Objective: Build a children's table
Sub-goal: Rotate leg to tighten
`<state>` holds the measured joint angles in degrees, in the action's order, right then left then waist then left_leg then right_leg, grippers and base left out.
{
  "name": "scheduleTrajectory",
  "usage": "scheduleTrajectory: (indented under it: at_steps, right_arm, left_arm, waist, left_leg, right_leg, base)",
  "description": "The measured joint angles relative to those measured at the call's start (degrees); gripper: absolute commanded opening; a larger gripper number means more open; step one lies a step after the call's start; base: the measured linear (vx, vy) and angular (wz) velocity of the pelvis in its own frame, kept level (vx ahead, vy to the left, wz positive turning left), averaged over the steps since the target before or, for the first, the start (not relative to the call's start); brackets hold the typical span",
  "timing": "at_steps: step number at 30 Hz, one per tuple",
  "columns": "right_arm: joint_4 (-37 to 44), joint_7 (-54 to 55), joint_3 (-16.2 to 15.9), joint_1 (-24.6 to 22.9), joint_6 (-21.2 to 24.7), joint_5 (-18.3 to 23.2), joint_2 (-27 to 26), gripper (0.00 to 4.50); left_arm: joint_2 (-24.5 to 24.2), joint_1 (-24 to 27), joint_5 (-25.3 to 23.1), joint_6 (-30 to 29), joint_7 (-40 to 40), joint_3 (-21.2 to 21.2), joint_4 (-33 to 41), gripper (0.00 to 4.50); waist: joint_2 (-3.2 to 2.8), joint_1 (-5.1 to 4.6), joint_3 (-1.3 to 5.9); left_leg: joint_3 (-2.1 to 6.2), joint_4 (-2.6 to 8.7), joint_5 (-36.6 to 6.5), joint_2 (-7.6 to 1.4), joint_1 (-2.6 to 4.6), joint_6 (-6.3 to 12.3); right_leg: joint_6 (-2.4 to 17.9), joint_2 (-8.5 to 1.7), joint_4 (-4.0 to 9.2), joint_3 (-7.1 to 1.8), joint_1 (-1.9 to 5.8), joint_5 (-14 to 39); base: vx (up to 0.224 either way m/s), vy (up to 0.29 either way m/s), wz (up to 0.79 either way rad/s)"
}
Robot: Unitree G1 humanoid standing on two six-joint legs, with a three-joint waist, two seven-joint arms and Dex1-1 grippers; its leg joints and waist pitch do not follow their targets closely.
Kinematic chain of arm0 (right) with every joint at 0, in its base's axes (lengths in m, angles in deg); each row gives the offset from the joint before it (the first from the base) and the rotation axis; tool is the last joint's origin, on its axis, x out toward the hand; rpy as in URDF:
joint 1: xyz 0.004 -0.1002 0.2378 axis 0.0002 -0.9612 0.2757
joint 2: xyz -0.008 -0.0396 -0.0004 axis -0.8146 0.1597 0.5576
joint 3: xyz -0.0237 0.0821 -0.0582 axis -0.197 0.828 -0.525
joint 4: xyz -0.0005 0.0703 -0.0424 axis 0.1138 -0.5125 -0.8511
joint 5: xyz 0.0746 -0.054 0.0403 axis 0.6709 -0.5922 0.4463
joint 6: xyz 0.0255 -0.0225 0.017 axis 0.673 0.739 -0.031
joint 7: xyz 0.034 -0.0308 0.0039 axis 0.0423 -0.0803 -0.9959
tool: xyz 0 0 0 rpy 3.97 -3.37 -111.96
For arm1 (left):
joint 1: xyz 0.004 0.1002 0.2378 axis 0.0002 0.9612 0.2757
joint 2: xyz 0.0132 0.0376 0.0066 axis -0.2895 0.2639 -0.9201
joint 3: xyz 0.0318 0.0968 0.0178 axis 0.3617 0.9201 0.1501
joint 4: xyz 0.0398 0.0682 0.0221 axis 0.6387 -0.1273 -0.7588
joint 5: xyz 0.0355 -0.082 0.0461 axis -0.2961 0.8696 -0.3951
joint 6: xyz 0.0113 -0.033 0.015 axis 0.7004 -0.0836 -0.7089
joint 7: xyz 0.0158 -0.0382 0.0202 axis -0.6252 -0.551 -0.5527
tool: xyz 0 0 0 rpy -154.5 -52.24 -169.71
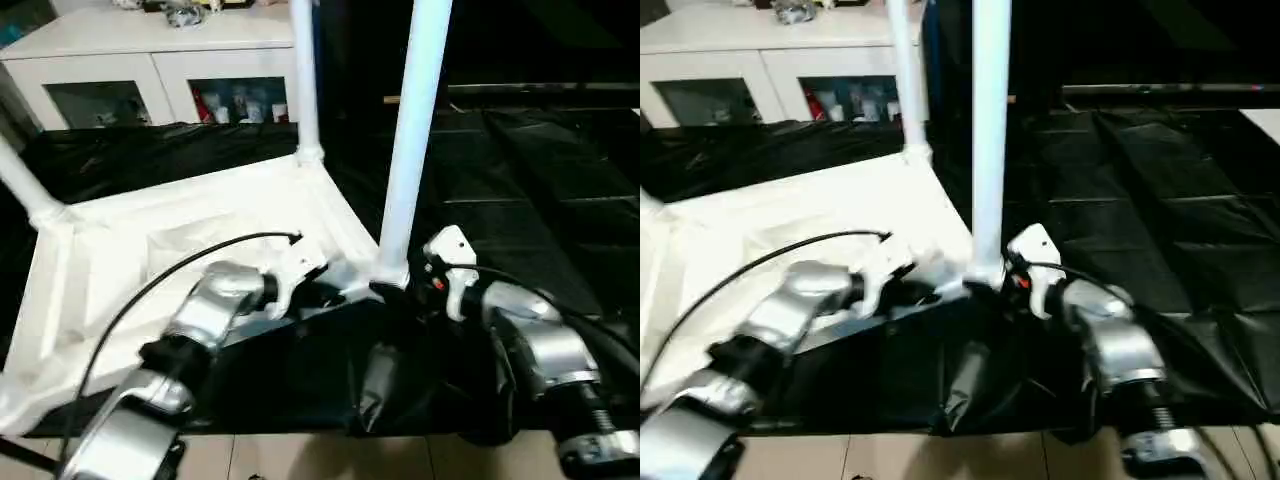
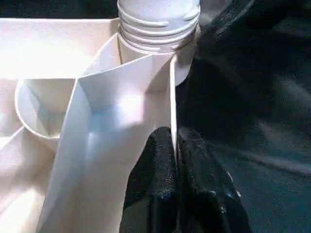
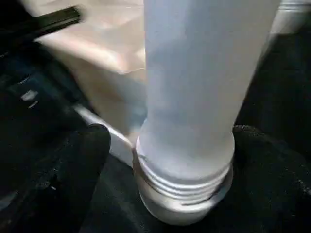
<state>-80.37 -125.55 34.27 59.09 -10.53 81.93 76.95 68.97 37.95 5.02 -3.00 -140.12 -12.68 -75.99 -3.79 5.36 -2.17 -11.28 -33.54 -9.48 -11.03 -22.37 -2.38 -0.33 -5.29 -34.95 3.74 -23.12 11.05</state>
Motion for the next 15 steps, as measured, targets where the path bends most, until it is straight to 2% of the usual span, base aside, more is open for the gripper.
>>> scheduleTrajectory:
  at_steps: [4, 8, 11, 13, 15]
  right_arm:
    - [1.28, -7.06, -2.24, -0.1, -0.44, 1.24, 2.35, 4.29]
    - [1.12, -8.31, -3.89, -0.1, -1.35, 0.82, 2.37, 4.29]
    - [1.06, -8.59, -4.43, -0.1, -1.71, 0.48, 2.17, 4.29]
    - [1.03, -8.84, -4.5, -0.1, -1.79, 0.38, 2.2, 4.03]
    - [1.02, -8.98, -4.51, -0.1, -1.79, 0.39, 2.2, 3.96]
  left_arm:
    - [-2.84, 2.22, 1.08, -0.53, -5.64, 0.8, 3.66, 0.0]
    - [-4.04, 3.92, 1.73, -1.52, -8.73, 1.44, 6.75, 0.0]
    - [-4.26, 4.0, 1.82, -1.65, -8.83, 1.47, 6.89, 0.0]
    - [-4.32, 4.08, 2.02, -1.76, -8.84, 1.48, 6.95, 0.0]
    - [-4.34, 4.12, 2.03, -1.78, -8.83, 1.49, 7.01, 0.0]
  waist:
    - [0.07, 0.59, -0.04]
    - [0.11, 1.23, -0.07]
    - [0.14, 1.09, -0.09]
    - [0.14, 1.06, -0.09]
    - [0.14, 1.08, -0.09]
  left_leg:
    - [-0.01, -0.12, -0.11, 0.01, -0.05, -0.11]
    - [-0.02, -0.24, -0.1, 0.02, -0.05, -0.12]
    - [-0.04, -0.26, -0.1, 0.02, -0.04, -0.12]
    - [-0.04, -0.25, -0.1, 0.02, -0.04, -0.12]
    - [-0.04, -0.23, -0.1, 0.02, -0.03, -0.12]
  right_leg:
    - [0.04, -0.04, -0.01, -0.02, 0.02, -0.02]
    - [0.1, -0.06, -0.06, -0.04, 0.05, -0.06]
    - [0.11, -0.07, -0.06, -0.07, 0.06, -0.08]
    - [0.11, -0.07, -0.06, -0.07, 0.06, -0.08]
    - [0.1, -0.07, -0.06, -0.06, 0.05, -0.08]
  base:
    - [0.0, 0.0, 0.0]
    - [0.0, 0.0, 0.0]
    - [0.0, 0.0, 0.0]
    - [0.0, 0.0, 0.0]
    - [0.0, 0.0, 0.0]
